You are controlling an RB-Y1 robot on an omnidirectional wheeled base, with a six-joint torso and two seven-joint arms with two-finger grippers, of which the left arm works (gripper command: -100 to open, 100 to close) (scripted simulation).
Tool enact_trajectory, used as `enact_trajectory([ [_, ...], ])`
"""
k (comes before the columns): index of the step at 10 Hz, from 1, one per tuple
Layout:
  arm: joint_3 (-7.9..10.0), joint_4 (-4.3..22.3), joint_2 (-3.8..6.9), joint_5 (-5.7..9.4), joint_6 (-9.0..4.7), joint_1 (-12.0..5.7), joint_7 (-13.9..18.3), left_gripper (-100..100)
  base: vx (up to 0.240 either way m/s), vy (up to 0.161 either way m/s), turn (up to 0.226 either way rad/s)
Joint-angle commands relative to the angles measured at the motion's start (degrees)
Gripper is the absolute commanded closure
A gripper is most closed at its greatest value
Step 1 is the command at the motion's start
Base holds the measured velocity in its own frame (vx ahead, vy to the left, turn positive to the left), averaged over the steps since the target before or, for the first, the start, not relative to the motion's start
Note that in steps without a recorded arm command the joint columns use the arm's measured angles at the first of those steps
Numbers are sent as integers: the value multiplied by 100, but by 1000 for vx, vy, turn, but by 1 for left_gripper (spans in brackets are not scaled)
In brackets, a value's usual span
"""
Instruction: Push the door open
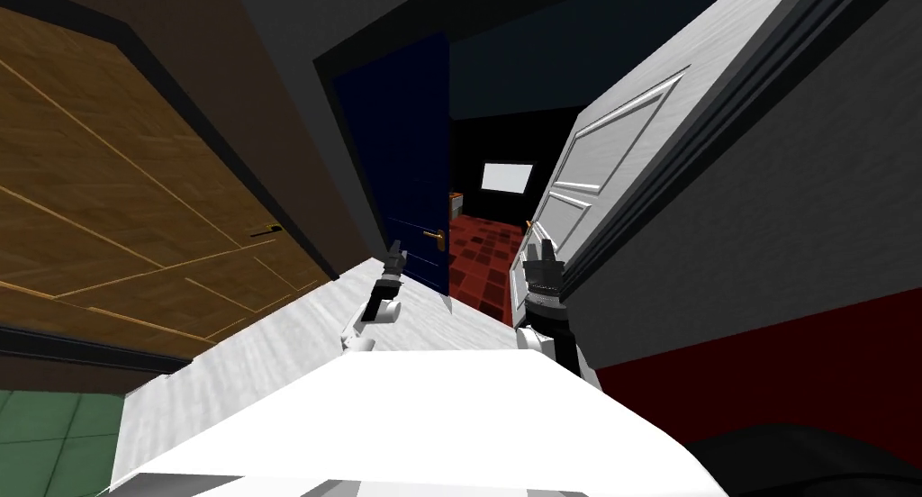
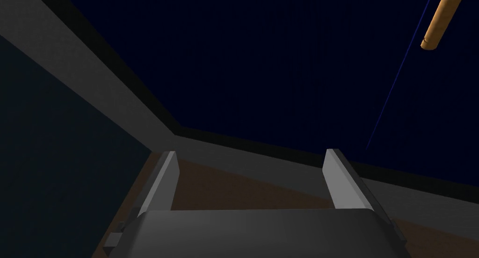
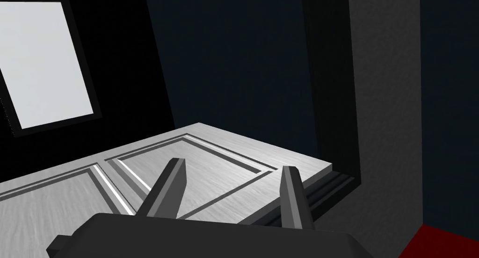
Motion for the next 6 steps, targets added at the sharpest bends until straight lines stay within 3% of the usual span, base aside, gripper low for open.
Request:
enact_trajectory([
  [1, 13, 263, -7, 7, 17, -151, -17, -100, 49, 67, -82],
  [6, 41, 1139, -35, 38, 95, -655, -58, -100, 38, 124, -174],
])
